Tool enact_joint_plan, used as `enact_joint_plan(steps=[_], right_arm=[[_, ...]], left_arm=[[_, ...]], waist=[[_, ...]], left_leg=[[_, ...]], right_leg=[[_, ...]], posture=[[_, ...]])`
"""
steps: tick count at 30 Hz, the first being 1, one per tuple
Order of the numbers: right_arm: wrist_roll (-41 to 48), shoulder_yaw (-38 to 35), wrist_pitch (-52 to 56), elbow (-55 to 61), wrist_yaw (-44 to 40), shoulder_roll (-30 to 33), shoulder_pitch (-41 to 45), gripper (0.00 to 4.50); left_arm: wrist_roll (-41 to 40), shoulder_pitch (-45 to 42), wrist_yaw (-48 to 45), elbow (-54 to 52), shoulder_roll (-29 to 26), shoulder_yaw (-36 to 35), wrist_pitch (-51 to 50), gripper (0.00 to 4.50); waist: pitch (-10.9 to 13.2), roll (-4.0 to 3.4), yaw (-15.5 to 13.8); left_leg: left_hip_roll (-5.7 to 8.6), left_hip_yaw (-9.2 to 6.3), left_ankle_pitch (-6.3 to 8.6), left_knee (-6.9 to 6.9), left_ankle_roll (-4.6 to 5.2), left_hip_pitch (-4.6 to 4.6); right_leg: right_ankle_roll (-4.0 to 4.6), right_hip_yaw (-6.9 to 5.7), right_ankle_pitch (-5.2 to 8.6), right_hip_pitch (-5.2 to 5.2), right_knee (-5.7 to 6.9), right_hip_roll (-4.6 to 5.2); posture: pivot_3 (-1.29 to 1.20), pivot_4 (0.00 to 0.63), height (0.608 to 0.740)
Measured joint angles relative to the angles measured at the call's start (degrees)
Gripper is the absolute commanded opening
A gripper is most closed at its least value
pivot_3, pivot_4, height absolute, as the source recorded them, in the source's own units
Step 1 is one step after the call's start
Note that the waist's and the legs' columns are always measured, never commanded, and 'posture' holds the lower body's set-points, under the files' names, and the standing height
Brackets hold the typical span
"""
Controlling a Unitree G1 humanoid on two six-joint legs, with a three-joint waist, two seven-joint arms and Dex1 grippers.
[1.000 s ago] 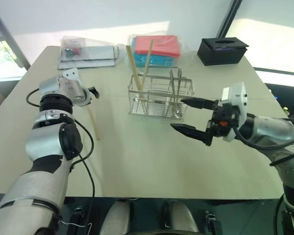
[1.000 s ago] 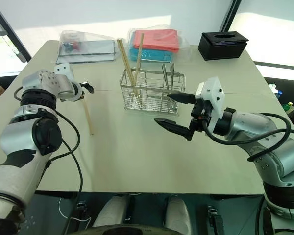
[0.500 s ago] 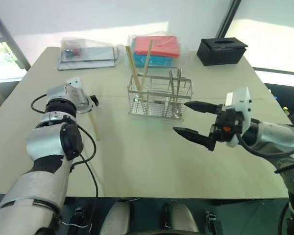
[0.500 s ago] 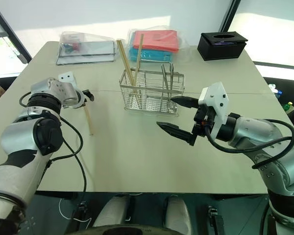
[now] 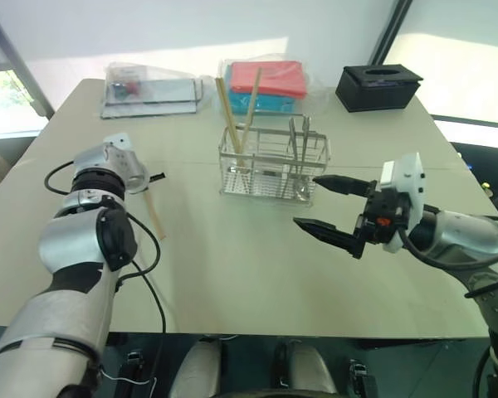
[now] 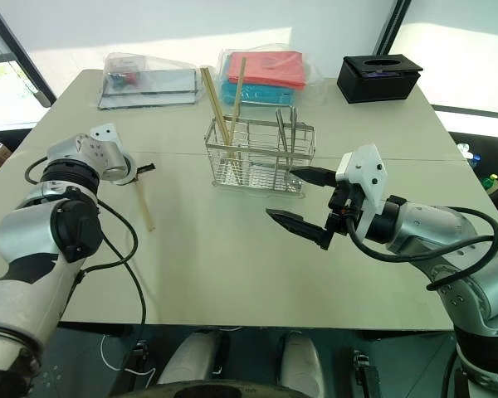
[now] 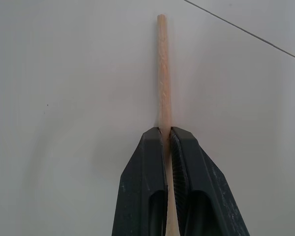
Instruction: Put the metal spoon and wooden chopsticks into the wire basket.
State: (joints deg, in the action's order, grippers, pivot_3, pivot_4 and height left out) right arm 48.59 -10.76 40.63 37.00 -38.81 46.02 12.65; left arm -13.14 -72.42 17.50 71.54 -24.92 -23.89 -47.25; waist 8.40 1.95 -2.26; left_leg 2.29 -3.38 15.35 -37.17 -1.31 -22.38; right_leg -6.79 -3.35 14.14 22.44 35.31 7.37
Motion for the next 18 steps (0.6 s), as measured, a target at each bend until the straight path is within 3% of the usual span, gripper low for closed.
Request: enact_joint_plan(steps=[8,18], right_arm=[[0.0,-1.3,0.2,-1.2,-1.7,1.6,1.3,4.5],[0.1,-3.9,0.9,-1.3,-2.4,3.1,0.7,4.5]], left_arm=[[-2.6,0.0,-6.0,-4.2,-1.7,-1.9,4.4,0.03],[-10.1,-2.6,-29.7,-27.3,-1.7,-1.8,20.0,0.03]], waist=[[0.1,0.06,0.1],[0.1,0.11,0.0]], left_leg=[[-0.02,0.01,-0.03,0.03,-0.06,-0.09],[-0.02,0.04,-0.14,-0.01,-0.27,-0.14]], right_leg=[[0.0,0.0,0.0,0.1,-0.03,-0.01],[0.01,-0.02,0.0,0.05,-0.12,0.07]], posture=[[0.0,0.15,0.667],[0.0,0.15,0.667]])
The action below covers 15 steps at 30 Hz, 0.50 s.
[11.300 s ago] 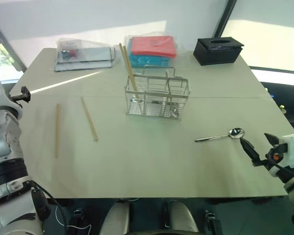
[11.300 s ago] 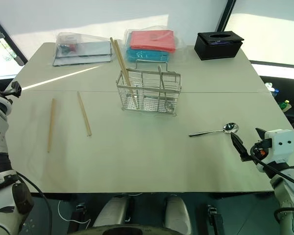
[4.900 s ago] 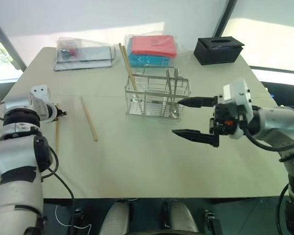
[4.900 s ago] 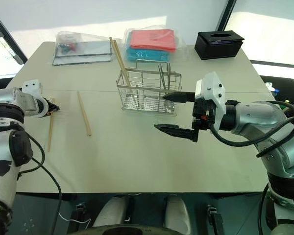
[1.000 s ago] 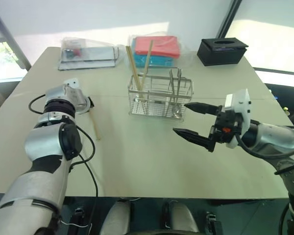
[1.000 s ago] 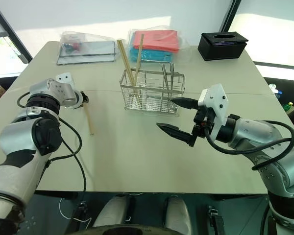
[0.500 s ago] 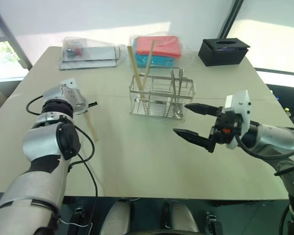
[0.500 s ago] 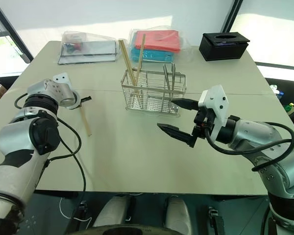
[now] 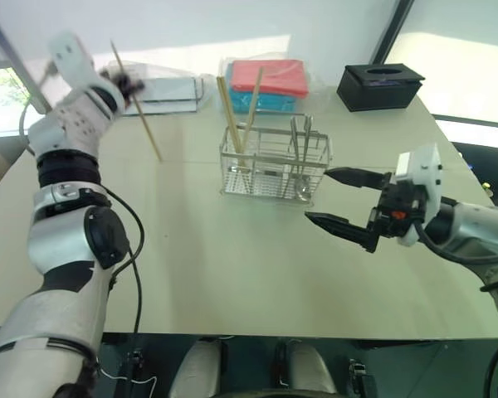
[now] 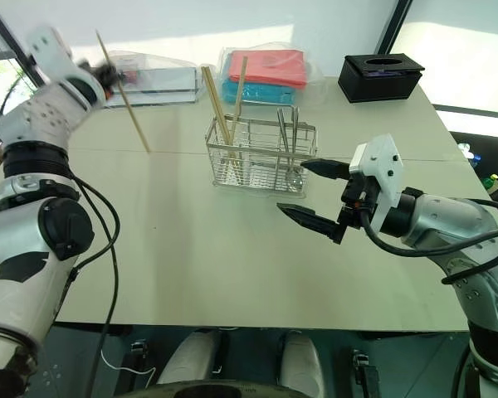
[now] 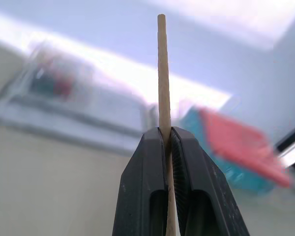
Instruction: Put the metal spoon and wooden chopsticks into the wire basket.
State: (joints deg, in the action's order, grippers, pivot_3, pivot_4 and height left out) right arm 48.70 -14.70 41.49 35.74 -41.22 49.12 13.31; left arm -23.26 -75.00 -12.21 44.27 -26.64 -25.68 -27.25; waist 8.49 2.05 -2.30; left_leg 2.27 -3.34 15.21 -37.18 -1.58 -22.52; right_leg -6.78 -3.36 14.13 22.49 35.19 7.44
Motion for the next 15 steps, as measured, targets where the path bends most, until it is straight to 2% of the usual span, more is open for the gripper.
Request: enact_joint_plan(steps=[6,15], right_arm=[[0.4,-0.4,0.8,0.5,1.5,-0.2,-1.2,4.5],[1.5,-1.6,0.8,2.9,4.0,-0.5,-3.5,4.5]], left_arm=[[-3.8,-8.7,-6.4,-5.7,3.3,0.6,4.6,0.03],[-0.7,-4.1,-13.6,-7.3,11.4,11.0,8.2,0.03]], waist=[[0.0,-0.07,0.0],[0.0,-0.11,0.3]], left_leg=[[0.01,0.02,0.19,-0.01,0.36,0.1],[-0.04,0.02,0.19,-0.04,0.41,0.11]], right_leg=[[-0.01,-0.02,0.0,-0.13,-0.01,-0.02],[0.0,0.0,0.01,-0.11,0.01,-0.13]], posture=[[0.0,0.15,0.667],[0.0,0.15,0.667]])
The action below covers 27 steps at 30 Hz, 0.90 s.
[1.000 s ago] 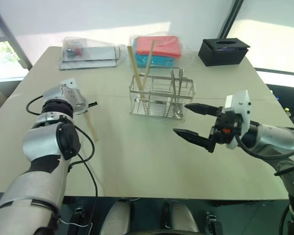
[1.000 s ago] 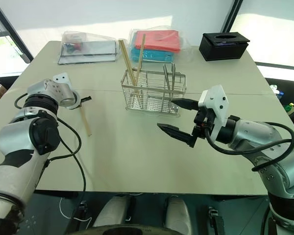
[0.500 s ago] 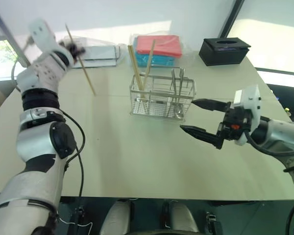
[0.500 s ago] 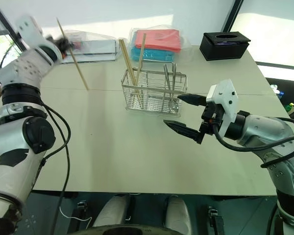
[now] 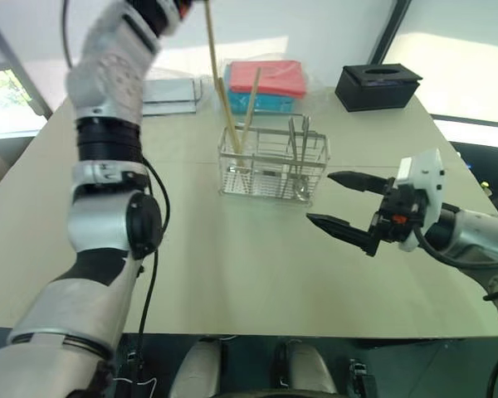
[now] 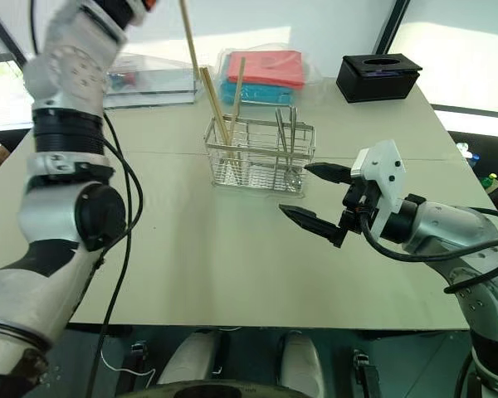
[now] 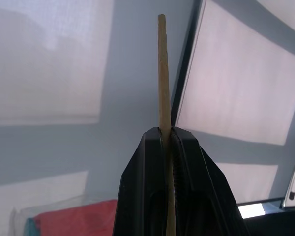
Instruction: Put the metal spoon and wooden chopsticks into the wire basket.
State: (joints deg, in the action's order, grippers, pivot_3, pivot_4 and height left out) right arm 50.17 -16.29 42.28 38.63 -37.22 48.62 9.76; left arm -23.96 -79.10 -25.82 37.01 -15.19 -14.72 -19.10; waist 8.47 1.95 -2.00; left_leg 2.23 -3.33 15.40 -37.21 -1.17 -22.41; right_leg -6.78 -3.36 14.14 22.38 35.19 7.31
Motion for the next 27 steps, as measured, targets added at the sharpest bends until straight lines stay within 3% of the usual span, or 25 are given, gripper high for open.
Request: enact_joint_plan(steps=[12,16,22,27], right_arm=[[0.8,-1.0,0.0,1.8,3.0,-0.2,-1.9,4.5],[0.8,-0.9,0.0,1.6,3.0,-0.2,-1.4,4.5],[0.6,-0.3,-0.1,0.3,2.7,-0.2,0.3,4.5],[-0.5,1.6,-0.6,-1.8,1.8,-0.3,2.3,4.5]], left_arm=[[7.0,14.5,-2.2,0.6,7.5,8.0,7.5,0.03],[7.1,16.4,-0.4,-1.8,8.7,8.1,8.3,1.44],[6.2,17.9,1.6,-9.6,8.3,7.9,4.5,4.46],[3.9,18.2,1.5,-16.8,4.3,7.0,-2.0,4.46]], waist=[[0.0,-0.01,-0.2],[0.0,-0.01,-0.3],[0.0,-0.02,-0.2],[0.0,-0.05,0.0]], left_leg=[[0.0,-0.03,0.07,-0.07,0.13,-0.06],[0.0,-0.03,0.08,-0.08,0.15,-0.07],[0.0,-0.04,0.08,-0.08,0.17,-0.06],[-0.02,-0.04,0.08,-0.07,0.17,-0.04]], right_leg=[[0.01,0.0,0.0,0.0,-0.01,0.01],[0.01,0.0,0.0,-0.01,-0.03,0.02],[0.02,0.0,0.0,-0.02,-0.03,0.01],[0.02,0.01,0.01,0.0,-0.01,-0.03]], posture=[[0.0,0.15,0.667],[0.0,0.15,0.667],[0.0,0.15,0.667],[0.0,0.15,0.667]])
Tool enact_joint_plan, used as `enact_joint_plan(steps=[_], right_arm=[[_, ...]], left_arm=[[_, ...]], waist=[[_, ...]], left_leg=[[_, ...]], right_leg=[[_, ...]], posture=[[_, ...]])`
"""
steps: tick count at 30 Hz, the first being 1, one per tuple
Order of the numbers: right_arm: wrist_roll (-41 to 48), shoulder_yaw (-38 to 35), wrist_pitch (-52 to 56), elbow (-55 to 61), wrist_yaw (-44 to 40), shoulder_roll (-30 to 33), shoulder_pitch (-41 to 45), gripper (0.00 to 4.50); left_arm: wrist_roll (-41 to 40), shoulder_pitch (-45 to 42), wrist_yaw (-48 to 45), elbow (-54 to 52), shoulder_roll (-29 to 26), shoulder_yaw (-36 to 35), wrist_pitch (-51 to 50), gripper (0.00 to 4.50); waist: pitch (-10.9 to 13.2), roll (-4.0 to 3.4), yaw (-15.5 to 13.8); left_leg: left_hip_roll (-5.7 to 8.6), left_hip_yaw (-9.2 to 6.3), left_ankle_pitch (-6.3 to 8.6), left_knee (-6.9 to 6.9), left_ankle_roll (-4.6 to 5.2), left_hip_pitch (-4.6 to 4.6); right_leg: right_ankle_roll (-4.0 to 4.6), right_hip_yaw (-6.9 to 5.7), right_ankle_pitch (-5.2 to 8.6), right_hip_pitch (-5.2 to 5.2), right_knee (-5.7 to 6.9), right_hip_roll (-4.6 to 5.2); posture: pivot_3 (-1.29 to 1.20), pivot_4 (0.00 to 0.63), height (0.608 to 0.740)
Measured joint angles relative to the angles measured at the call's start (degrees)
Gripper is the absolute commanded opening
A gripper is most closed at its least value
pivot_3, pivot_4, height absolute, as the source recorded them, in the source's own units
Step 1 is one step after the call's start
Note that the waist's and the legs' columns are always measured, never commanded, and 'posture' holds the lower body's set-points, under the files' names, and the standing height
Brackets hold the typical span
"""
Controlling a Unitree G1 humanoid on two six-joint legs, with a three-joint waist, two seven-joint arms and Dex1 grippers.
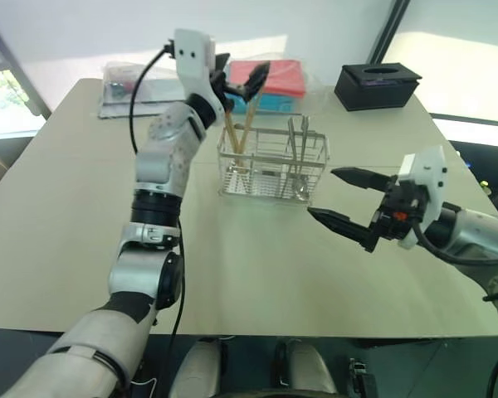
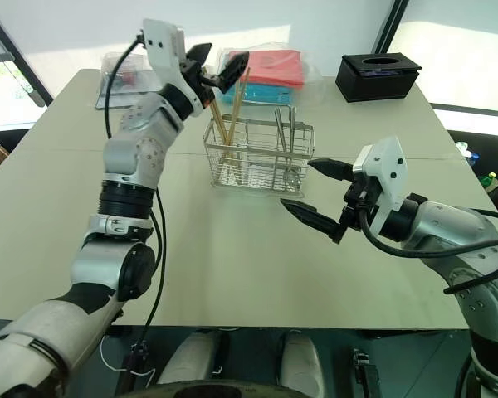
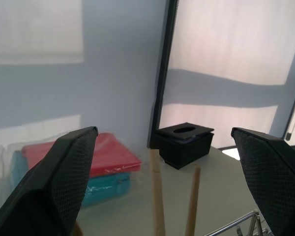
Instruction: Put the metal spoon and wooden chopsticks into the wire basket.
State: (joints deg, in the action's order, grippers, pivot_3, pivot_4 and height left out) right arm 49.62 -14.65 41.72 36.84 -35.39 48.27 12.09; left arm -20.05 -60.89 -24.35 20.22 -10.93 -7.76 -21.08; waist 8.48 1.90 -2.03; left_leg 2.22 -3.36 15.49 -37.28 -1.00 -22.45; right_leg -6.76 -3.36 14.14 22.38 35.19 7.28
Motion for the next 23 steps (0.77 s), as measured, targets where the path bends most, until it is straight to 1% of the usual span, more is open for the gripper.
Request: enact_joint_plan(steps=[1,6,7,9,10,11,14,15,17,20,23], right_arm=[[-0.3,0.4,-0.2,-0.5,-0.4,0.0,0.4,4.5],[-3.9,1.0,-2.2,-5.2,-4.1,1.5,2.5,4.5],[-4.5,1.0,-2.6,-6.5,-5.2,2.3,3.1,4.5],[-6.4,0.2,-3.7,-9.9,-7.7,4.7,3.7,4.5],[-7.1,-0.2,-4.2,-11.3,-8.6,5.4,3.7,4.5],[-8.2,-0.9,-5.0,-12.9,-9.9,6.2,3.1,4.5],[-9.8,-1.9,-6.2,-15.6,-12.7,7.1,1.4,4.5],[-10.3,-2.0,-6.5,-16.3,-13.5,7.2,0.9,4.5],[-10.8,-2.0,-7.2,-16.8,-14.3,7.1,0.6,4.5],[-11.7,-2.0,-7.9,-16.8,-14.6,6.6,0.3,4.5],[-12.3,-1.6,-7.9,-16.6,-14.3,5.0,0.3,4.5]], left_arm=[[-0.4,-0.1,-0.7,-1.0,-1.7,0.0,-1.4,4.46],[-0.8,-2.4,-8.0,-1.8,-15.2,-0.1,-7.5,4.46],[-0.5,-2.4,-11.0,-1.7,-18.8,0.5,-8.1,4.46],[0.4,-0.9,-18.1,-1.7,-27.7,1.5,-8.7,4.46],[0.5,0.7,-20.8,-2.3,-30.7,1.6,-8.8,4.46],[0.6,4.2,-24.6,-4.1,-34.5,2.0,-8.9,4.46],[-0.5,15.4,-31.9,-10.1,-39.9,2.5,-11.2,4.46],[-0.9,18.9,-33.6,-12.1,-40.8,2.6,-12.1,4.46],[-2.3,22.6,-35.3,-15.8,-42.1,2.4,-13.8,4.46],[-5.9,29.5,-37.2,-24.8,-44.2,-0.4,-16.5,4.46],[-7.9,32.6,-36.3,-29.4,-44.5,-2.5,-19.1,4.46]], waist=[[0.0,-0.01,0.0],[0.0,-0.08,0.2],[0.0,-0.09,0.2],[0.0,-0.16,0.9],[0.0,-0.19,1.2],[0.0,-0.25,1.3],[0.0,-0.27,1.3],[0.0,-0.24,1.3],[0.1,-0.18,1.2],[0.1,-0.26,1.3],[0.1,-0.28,1.3]], left_leg=[[0.0,0.0,0.0,0.01,0.0,0.0],[-0.04,-0.03,0.0,0.02,0.0,0.02],[-0.04,-0.02,0.0,0.02,0.0,0.01],[-0.04,0.0,0.0,0.08,0.0,0.02],[-0.05,0.0,0.0,0.11,0.0,0.04],[-0.05,0.0,0.0,0.14,0.0,0.06],[-0.05,-0.03,0.01,0.12,0.0,0.01],[-0.05,-0.06,0.01,0.08,0.0,-0.03],[-0.06,-0.1,0.01,0.01,-0.01,-0.07],[-0.04,-0.05,0.02,0.05,0.0,0.0],[-0.04,-0.06,0.02,0.07,0.0,0.0]], right_leg=[[0.0,0.0,0.0,0.0,0.0,-0.01],[0.02,0.03,0.01,0.0,0.0,-0.11],[0.02,0.03,0.01,0.01,0.0,-0.11],[0.03,0.06,0.02,0.03,-0.01,-0.13],[0.04,0.06,0.02,0.01,-0.03,-0.12],[0.04,0.07,0.02,-0.01,-0.04,-0.1],[0.05,0.08,0.03,0.01,-0.05,-0.04],[0.06,0.08,0.03,0.01,-0.05,-0.01],[0.24,0.09,0.12,0.03,-0.07,0.11],[0.27,0.1,0.13,0.01,-0.1,0.26],[0.27,0.09,0.13,0.03,-0.07,0.26]], posture=[[0.0,0.15,0.667],[0.0,0.15,0.667],[0.0,0.15,0.667],[0.0,0.15,0.667],[0.0,0.15,0.667],[0.0,0.15,0.667],[0.0,0.15,0.667],[0.0,0.15,0.667],[0.0,0.15,0.667],[0.0,0.15,0.667],[0.0,0.15,0.667]])
